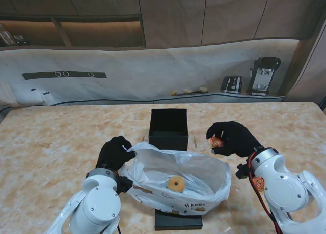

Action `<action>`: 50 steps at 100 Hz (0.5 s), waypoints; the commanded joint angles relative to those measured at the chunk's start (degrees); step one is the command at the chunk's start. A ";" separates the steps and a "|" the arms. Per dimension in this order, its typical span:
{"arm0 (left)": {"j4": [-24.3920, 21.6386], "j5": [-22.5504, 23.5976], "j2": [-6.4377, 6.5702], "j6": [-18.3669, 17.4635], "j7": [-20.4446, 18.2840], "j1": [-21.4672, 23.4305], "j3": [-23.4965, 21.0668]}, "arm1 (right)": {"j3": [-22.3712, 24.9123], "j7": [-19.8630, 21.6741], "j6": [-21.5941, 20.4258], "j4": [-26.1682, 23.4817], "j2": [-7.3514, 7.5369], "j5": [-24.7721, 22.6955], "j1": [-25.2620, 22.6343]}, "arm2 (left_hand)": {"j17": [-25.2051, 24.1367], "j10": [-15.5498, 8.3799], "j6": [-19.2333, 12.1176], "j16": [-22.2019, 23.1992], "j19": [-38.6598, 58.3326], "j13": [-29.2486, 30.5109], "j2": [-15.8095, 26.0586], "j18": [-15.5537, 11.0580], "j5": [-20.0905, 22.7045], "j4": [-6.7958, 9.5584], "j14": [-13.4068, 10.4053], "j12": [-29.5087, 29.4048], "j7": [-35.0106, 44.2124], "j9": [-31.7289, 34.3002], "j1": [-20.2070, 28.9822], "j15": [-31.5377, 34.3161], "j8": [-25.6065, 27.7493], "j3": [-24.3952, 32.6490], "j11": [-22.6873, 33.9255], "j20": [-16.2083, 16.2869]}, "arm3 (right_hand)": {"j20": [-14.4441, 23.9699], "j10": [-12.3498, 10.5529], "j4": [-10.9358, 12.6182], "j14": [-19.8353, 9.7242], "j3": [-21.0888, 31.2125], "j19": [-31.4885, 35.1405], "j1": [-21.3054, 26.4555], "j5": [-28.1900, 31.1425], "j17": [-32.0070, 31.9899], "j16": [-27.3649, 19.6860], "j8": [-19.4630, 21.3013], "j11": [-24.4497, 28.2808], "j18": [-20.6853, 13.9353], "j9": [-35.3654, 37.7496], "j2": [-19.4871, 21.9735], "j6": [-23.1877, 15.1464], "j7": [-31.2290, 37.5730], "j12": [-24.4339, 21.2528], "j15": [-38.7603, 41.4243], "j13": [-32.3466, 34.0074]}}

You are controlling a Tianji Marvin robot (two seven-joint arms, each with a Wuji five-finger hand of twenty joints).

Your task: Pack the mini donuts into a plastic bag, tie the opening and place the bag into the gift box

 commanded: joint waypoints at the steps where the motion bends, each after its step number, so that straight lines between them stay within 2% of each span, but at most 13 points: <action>1: -0.57 -0.31 -0.39 -0.11 -0.56 0.33 0.11 | -1.36 2.19 -1.27 -1.38 0.07 0.57 0.29 | 1.15 0.03 0.00 0.53 1.21 1.20 -0.35 -1.20 -0.56 1.16 0.32 -0.09 1.74 -0.57 1.75 0.02 -0.34 -0.31 -0.07 0.59 | 0.97 -0.54 0.71 6.70 5.14 2.27 4.58 2.15 2.08 -0.03 0.03 0.81 -6.85 1.86 0.48 -0.65 2.36 1.72 2.44 1.28; 18: -0.65 -0.81 -0.57 -0.31 -0.05 0.47 0.07 | -4.84 6.10 -2.29 -1.91 0.85 3.38 2.29 | 1.45 -0.01 0.02 0.36 1.26 1.38 -0.35 -1.17 -0.53 1.12 0.13 -0.19 1.66 -0.58 1.70 -0.04 -0.40 -0.23 -0.06 0.15 | 1.09 -0.76 0.75 6.54 4.70 2.12 4.27 1.89 1.93 -0.02 -0.01 0.27 -6.85 1.82 0.96 -0.79 1.99 1.64 2.17 1.18; 50: -0.93 -1.23 -0.71 -0.59 0.47 0.93 -0.32 | -12.70 9.33 -1.76 0.57 1.55 5.01 6.87 | 1.45 -0.01 -0.02 0.20 1.38 1.34 -0.32 -1.11 -0.58 1.06 0.16 -0.16 1.69 -0.56 1.62 -0.04 -0.32 -0.20 0.06 -0.39 | 1.76 -1.29 1.15 6.08 1.84 0.35 2.95 0.89 -0.37 1.25 0.45 -1.54 -5.82 0.49 2.60 -0.63 1.90 2.50 0.05 -0.65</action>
